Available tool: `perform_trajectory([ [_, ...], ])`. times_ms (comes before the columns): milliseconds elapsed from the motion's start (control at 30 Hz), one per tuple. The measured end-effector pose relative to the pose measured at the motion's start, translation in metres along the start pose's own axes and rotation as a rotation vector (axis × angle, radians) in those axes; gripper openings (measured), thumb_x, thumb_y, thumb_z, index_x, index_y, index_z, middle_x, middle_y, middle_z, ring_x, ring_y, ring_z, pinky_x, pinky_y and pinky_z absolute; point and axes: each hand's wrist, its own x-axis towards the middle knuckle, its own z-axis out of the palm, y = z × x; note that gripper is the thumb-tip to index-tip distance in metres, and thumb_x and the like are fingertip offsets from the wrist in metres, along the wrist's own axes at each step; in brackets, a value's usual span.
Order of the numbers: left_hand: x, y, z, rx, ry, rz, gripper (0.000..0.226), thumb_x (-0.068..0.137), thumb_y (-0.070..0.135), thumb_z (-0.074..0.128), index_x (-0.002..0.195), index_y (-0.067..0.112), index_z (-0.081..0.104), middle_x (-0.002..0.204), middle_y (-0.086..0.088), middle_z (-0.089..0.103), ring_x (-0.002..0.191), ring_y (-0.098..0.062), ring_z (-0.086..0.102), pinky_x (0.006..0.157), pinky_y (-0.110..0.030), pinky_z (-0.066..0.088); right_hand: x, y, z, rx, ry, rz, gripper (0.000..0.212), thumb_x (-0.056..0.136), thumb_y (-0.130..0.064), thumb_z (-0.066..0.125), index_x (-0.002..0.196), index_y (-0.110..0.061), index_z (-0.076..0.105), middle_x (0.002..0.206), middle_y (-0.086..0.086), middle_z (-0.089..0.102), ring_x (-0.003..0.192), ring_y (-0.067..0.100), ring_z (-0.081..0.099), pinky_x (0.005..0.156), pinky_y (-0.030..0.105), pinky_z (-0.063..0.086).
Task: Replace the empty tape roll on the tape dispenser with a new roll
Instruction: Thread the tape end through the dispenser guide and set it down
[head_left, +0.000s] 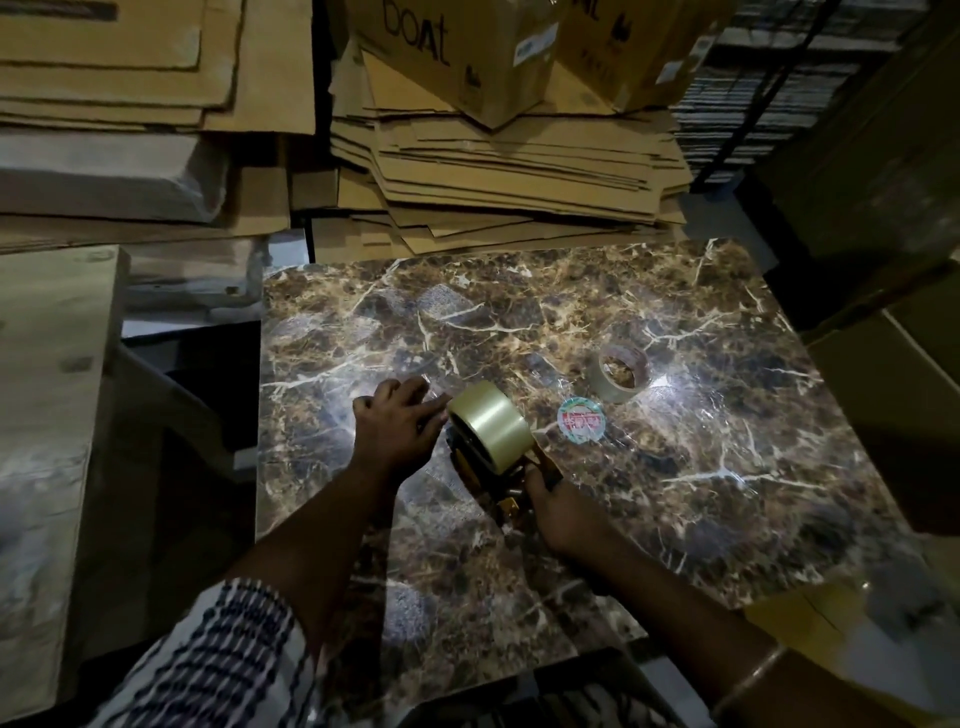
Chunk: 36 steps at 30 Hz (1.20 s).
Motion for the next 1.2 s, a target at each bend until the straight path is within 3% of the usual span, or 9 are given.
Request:
perform_trajectory([
  [100,0.001,0.0,-0.001,-0.018,-0.01,-0.003,0.036,0.08,0.058,0.047,0.093,0.04,0.075,0.128,0.009,0.061,0.115,-0.025,0.052,0.08,-0.04,0.031,0.005,-0.009,-0.001,-0.066,-0.022,-0.07,0.042,0.107,-0.025,0.032,0.139,0.001,0.038,0.125,0.028,0.06,0.11,0.042,0.061,0.089,0.044,0.049],
  [233,0.0,0.0,-0.002,0.0,-0.007,-0.012,0.031,0.076,0.057,0.054,0.088,0.038,0.075,0.127,0.009,0.06,0.115,-0.025,0.051,0.079,-0.039,0.03,0.014,-0.029,-0.015,-0.141,-0.113,-0.045,0.033,0.102,-0.018,0.044,0.13,-0.002,0.041,0.124,0.03,0.058,0.111,0.042,0.062,0.086,0.046,0.048],
  [367,0.001,-0.001,-0.002,0.037,-0.033,-0.002,0.027,0.076,0.05,0.06,0.091,0.034,0.076,0.128,0.006,0.06,0.115,-0.028,0.051,0.078,-0.04,0.031,0.014,-0.046,-0.026,-0.361,-0.111,-0.14,0.033,0.103,-0.021,0.045,0.133,-0.007,0.045,0.13,0.025,0.058,0.118,0.039,0.059,0.094,0.044,0.047],
  [533,-0.002,-0.001,-0.004,0.052,-0.031,-0.013,0.029,0.073,0.044,0.057,0.094,0.033,0.075,0.127,0.003,0.06,0.114,-0.028,0.051,0.076,-0.04,0.028,0.017,-0.069,-0.032,-0.447,-0.144,-0.088,0.036,0.105,-0.022,0.041,0.136,-0.005,0.048,0.135,0.023,0.057,0.123,0.039,0.056,0.094,0.04,0.046],
  [633,-0.001,0.0,-0.006,0.022,-0.022,-0.004,0.039,0.07,0.045,0.05,0.098,0.031,0.074,0.126,0.002,0.061,0.112,-0.028,0.049,0.073,-0.04,0.026,0.025,-0.07,-0.029,-0.473,-0.12,-0.072,0.043,0.104,-0.036,0.029,0.134,-0.01,0.047,0.134,0.021,0.057,0.12,0.04,0.057,0.099,0.046,0.049],
  [733,0.0,-0.003,-0.003,0.007,-0.044,-0.011,0.041,0.071,0.045,0.051,0.102,0.031,0.073,0.127,0.003,0.06,0.112,-0.027,0.048,0.073,-0.04,0.025,0.036,-0.066,-0.027,-0.401,-0.041,0.006,0.063,0.089,-0.056,0.02,0.12,-0.015,0.058,0.123,0.019,0.064,0.109,0.037,0.061,0.097,0.047,0.05],
  [900,0.0,-0.002,-0.006,0.023,-0.057,-0.02,0.039,0.07,0.047,0.049,0.094,0.032,0.075,0.126,0.006,0.061,0.111,-0.027,0.051,0.074,-0.041,0.028,0.028,-0.066,-0.028,-0.622,-0.097,-0.118,0.047,0.094,-0.04,0.032,0.129,-0.012,0.044,0.13,0.024,0.058,0.115,0.043,0.059,0.089,0.048,0.05],
  [1033,0.002,-0.003,-0.005,0.034,-0.078,-0.02,0.033,0.073,0.052,0.053,0.087,0.032,0.074,0.126,0.007,0.058,0.113,-0.027,0.05,0.074,-0.041,0.026,0.018,-0.057,-0.023,-0.57,-0.068,-0.147,0.036,0.101,-0.026,0.045,0.131,-0.006,0.044,0.129,0.026,0.058,0.116,0.042,0.06,0.089,0.046,0.05],
  [1200,0.001,-0.003,-0.003,0.028,-0.063,-0.024,0.035,0.072,0.048,0.057,0.098,0.032,0.074,0.131,0.003,0.059,0.114,-0.029,0.05,0.075,-0.042,0.026,0.031,-0.059,-0.031,-0.425,0.024,-0.061,0.049,0.097,-0.05,0.03,0.111,-0.014,0.059,0.103,0.009,0.062,0.108,0.035,0.063,0.074,0.04,0.042],
])
